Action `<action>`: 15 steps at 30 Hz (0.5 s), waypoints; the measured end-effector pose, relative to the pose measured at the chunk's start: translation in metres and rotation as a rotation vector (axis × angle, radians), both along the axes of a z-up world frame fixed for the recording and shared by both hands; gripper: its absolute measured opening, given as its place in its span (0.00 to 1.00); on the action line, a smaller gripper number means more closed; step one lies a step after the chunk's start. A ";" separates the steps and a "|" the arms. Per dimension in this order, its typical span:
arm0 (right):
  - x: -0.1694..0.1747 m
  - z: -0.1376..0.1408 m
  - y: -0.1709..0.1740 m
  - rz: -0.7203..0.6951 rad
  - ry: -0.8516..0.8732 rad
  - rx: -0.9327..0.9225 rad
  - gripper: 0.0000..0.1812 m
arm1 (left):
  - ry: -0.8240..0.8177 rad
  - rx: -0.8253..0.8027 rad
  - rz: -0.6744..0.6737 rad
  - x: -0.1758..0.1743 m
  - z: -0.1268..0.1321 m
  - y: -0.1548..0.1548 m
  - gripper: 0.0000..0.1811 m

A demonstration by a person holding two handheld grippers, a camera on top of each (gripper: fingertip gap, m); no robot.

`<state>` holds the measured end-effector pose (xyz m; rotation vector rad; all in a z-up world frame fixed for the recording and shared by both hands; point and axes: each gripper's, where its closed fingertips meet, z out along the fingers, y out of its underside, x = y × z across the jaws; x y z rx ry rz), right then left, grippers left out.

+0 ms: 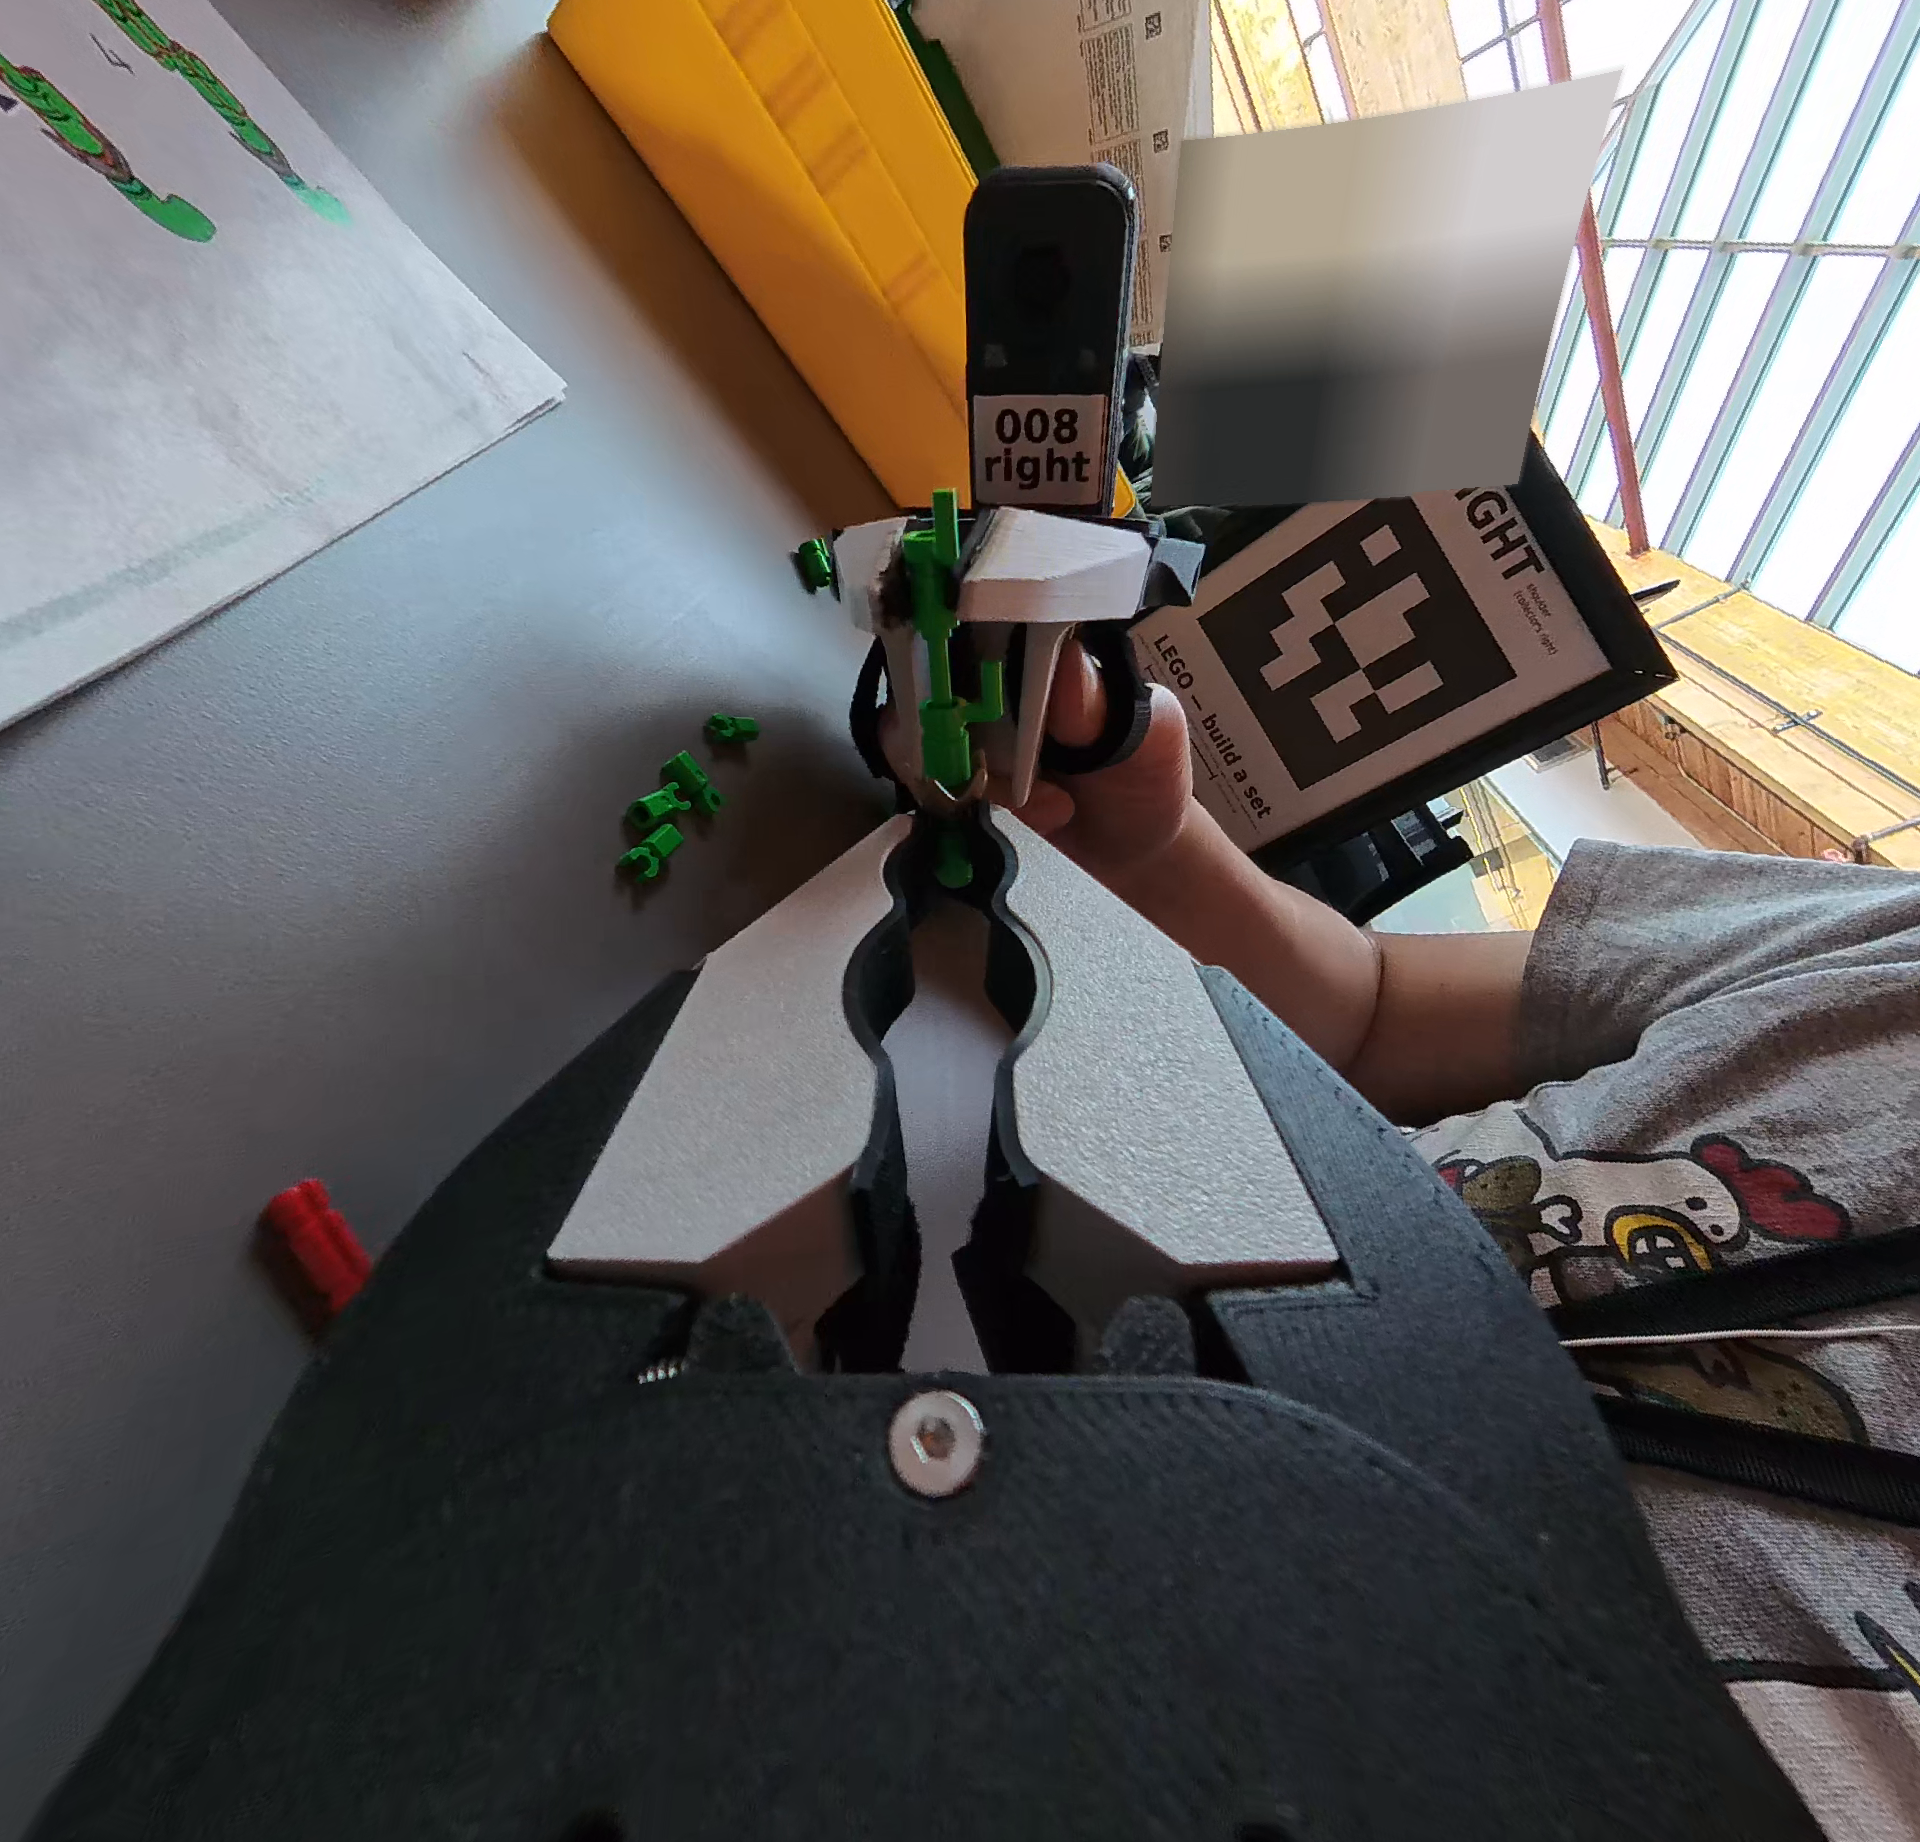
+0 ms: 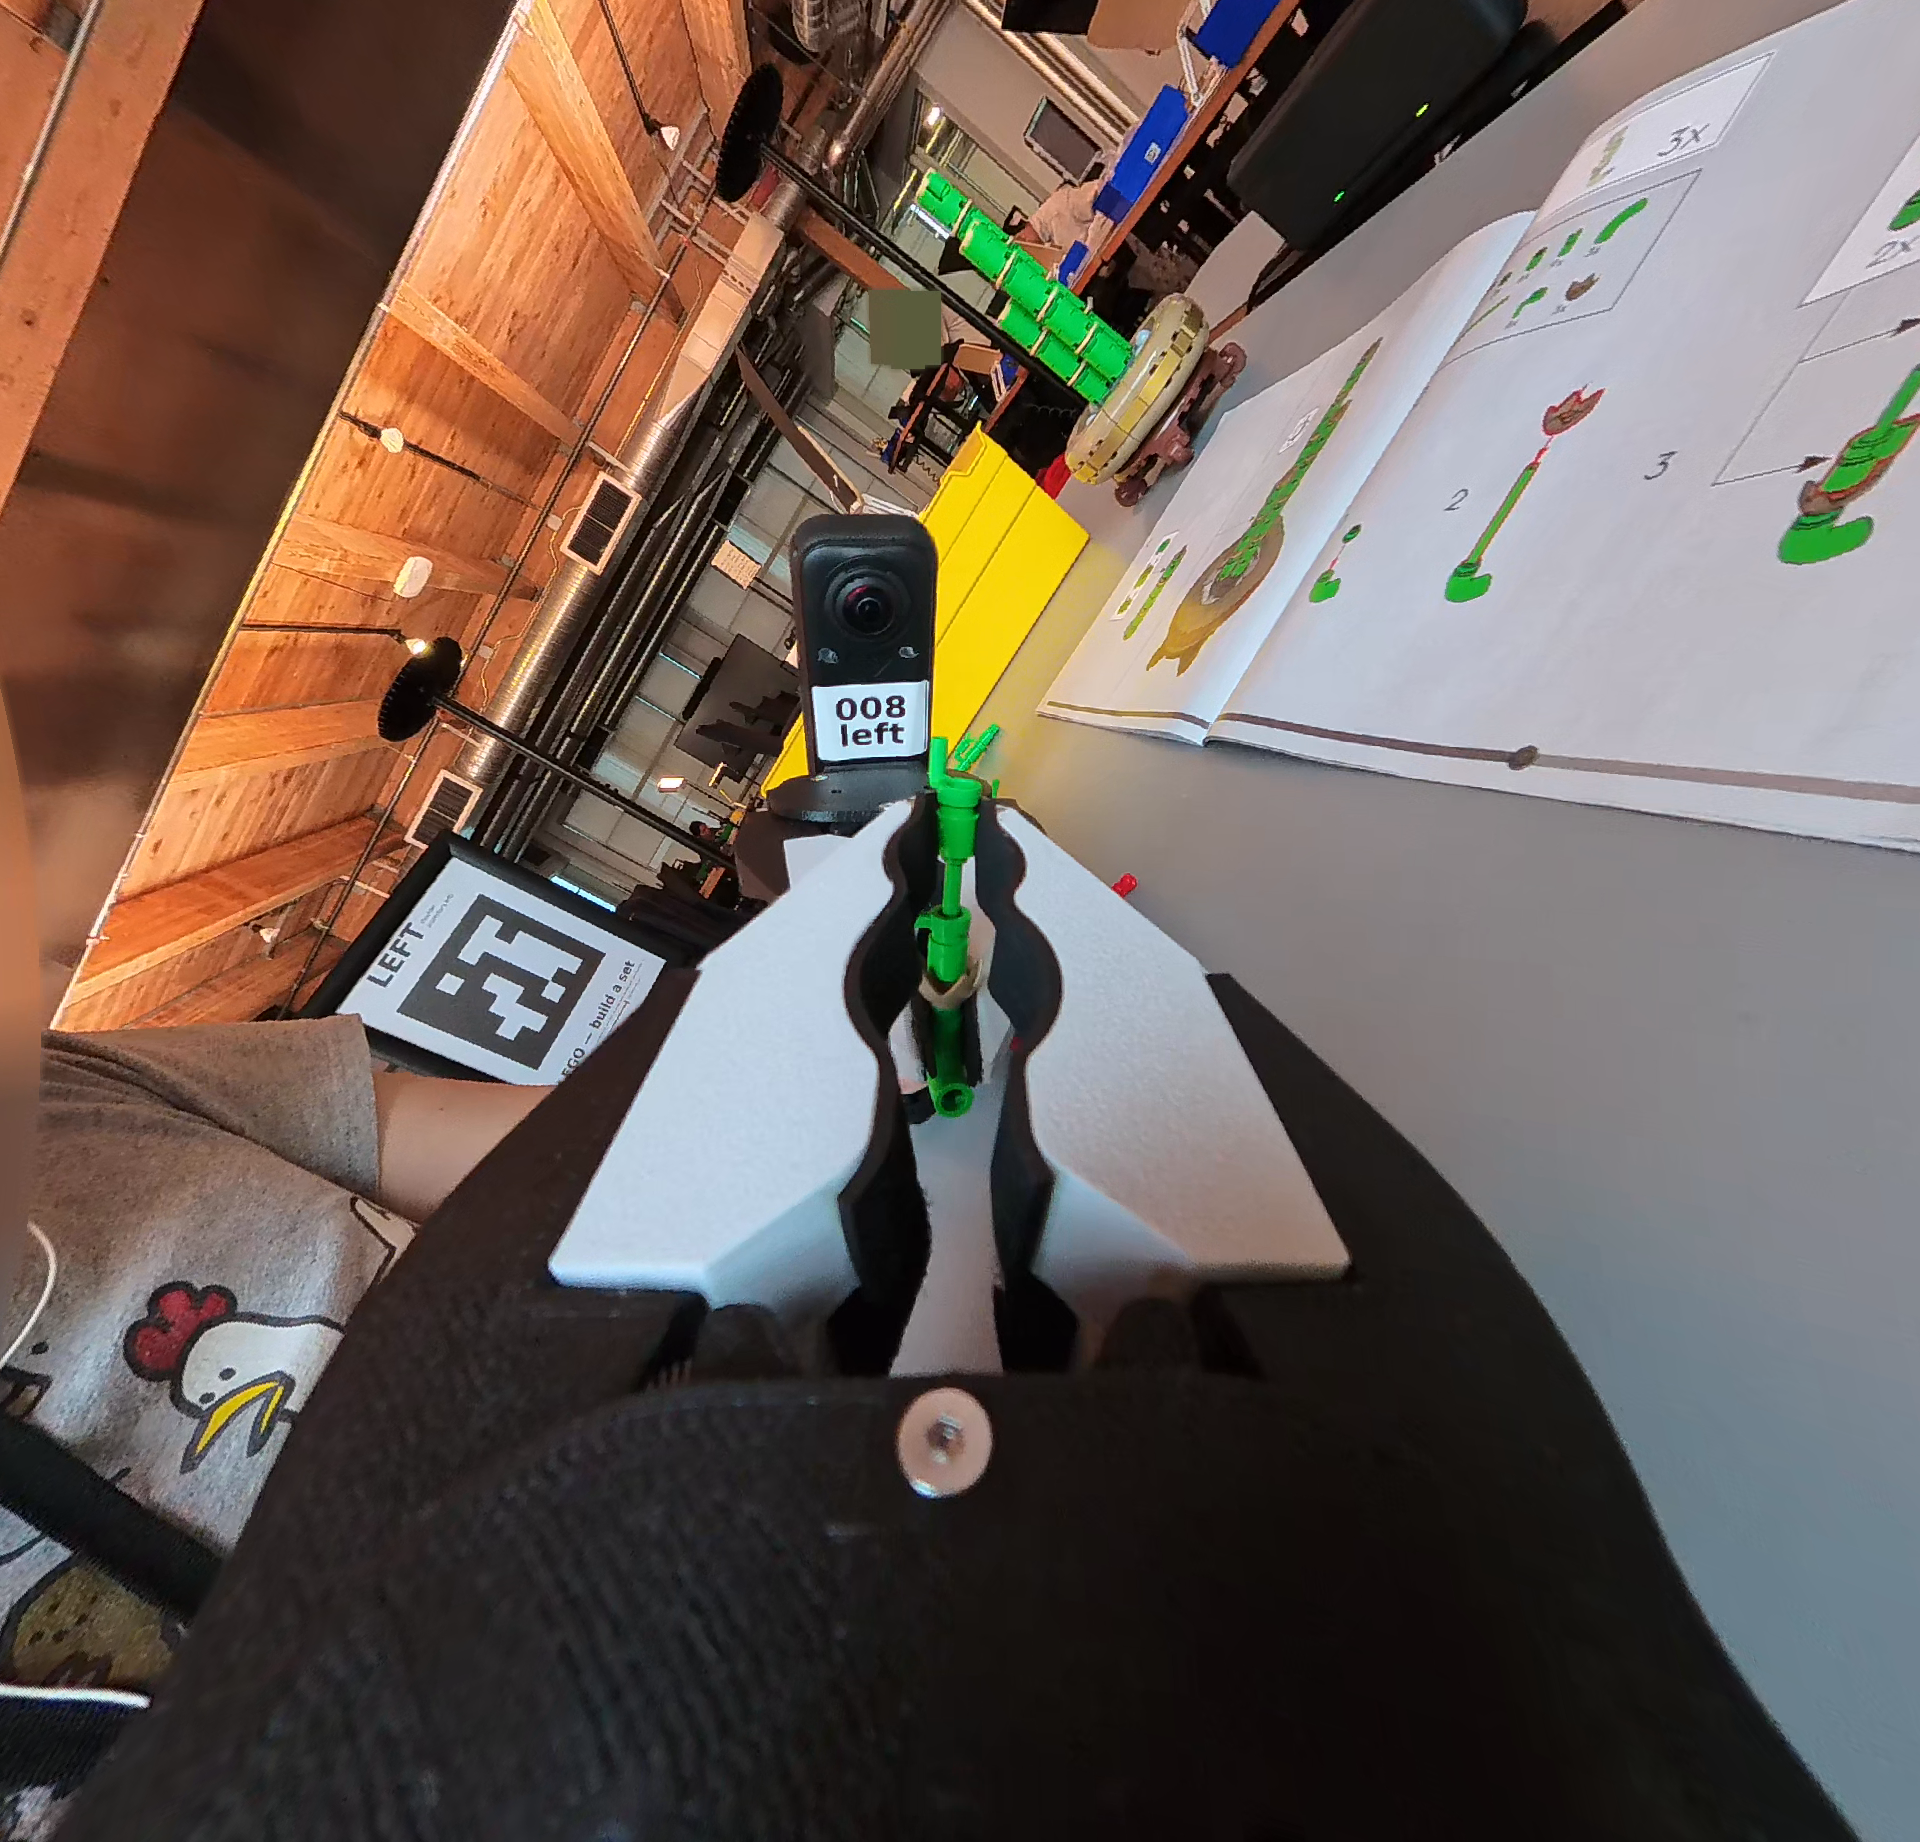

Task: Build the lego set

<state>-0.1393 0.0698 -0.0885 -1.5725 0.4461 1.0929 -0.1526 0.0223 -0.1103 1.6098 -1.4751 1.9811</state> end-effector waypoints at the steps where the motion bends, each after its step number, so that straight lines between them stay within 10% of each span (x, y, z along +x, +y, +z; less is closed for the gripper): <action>1: 0.000 0.000 0.000 0.000 -0.001 0.000 0.03 | -0.001 0.002 0.000 0.000 0.000 0.000 0.02; 15: 0.009 0.017 -0.004 -0.010 0.066 0.103 0.03 | -0.097 -0.048 -0.027 -0.001 0.017 -0.003 0.09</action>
